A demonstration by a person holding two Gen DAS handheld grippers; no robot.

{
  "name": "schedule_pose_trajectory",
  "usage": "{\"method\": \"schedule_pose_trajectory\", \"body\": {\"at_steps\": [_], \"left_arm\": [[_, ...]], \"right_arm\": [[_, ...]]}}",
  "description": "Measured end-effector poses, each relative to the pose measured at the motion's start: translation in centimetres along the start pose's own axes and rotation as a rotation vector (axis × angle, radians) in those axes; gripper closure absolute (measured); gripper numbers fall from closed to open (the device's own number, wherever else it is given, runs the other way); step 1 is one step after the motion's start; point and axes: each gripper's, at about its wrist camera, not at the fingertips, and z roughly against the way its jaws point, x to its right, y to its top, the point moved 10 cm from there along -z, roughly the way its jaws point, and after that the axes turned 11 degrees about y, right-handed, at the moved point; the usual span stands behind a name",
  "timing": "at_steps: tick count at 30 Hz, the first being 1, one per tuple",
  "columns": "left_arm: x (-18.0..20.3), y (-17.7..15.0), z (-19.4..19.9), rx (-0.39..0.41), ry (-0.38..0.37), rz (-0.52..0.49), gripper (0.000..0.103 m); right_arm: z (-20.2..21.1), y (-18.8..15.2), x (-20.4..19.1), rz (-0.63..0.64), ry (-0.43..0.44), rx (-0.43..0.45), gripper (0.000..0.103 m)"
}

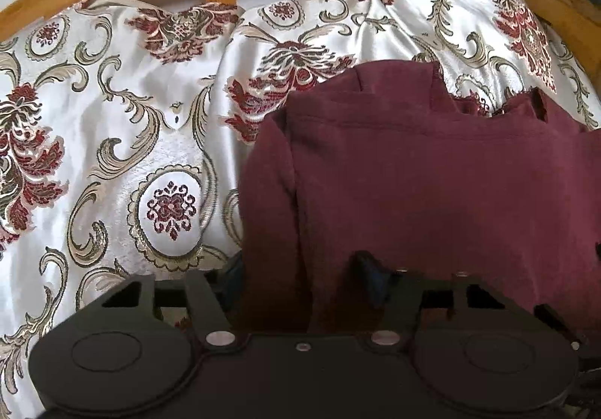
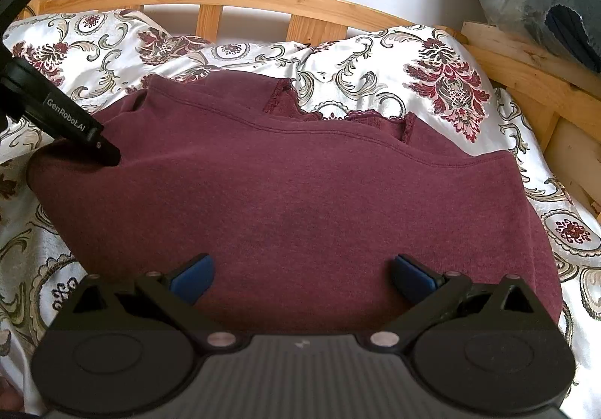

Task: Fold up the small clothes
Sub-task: 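Position both open grippers over the side edge of the folded maroon shirt, then grasp the side edge of the maroon shirt with the left gripper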

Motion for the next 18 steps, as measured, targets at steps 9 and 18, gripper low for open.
{"method": "schedule_pose_trajectory", "body": {"at_steps": [9,18], "left_arm": [[-0.4,0.0,1.4,0.048,0.057,0.022,0.06],[1.2,0.0,2.3,0.105,0.114,-0.095,0.059]], "right_arm": [[0.0,0.0,0.0,0.001,0.001,-0.001,0.0],[0.0,0.0,0.1,0.001,0.002,-0.001,0.0]]}}
